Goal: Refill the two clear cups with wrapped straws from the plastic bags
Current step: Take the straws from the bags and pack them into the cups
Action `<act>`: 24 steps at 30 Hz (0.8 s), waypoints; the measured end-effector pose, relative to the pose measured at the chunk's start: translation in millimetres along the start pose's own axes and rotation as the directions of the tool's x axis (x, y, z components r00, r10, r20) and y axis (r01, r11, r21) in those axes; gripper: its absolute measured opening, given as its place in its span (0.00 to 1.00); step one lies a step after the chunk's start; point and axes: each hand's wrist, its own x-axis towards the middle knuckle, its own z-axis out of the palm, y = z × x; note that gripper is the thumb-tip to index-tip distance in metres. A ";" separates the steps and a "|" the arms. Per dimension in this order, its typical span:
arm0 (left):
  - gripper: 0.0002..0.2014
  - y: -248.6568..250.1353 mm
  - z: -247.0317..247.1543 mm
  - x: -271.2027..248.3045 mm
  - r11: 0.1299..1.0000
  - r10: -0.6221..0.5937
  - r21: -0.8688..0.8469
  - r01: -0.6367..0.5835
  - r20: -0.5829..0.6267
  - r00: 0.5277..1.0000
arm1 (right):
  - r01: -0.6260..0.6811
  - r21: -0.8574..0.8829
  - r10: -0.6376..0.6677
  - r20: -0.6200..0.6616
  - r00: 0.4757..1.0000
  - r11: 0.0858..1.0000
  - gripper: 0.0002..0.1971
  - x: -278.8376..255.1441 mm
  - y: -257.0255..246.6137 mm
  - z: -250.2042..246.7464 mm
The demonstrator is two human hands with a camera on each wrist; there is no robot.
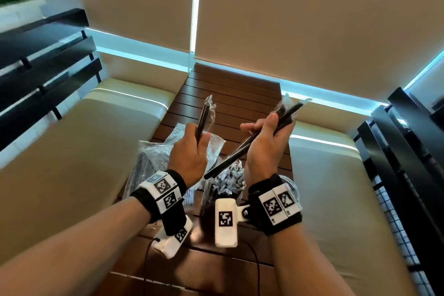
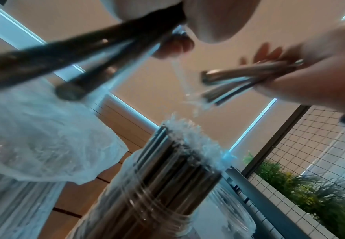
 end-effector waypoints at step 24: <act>0.30 -3.9 43.8 -6.6 0.848 0.050 0.405 -0.341 0.580 0.813 | -0.052 -0.143 0.017 -0.237 0.971 0.988 0.26 -6.0 34.3 -66.9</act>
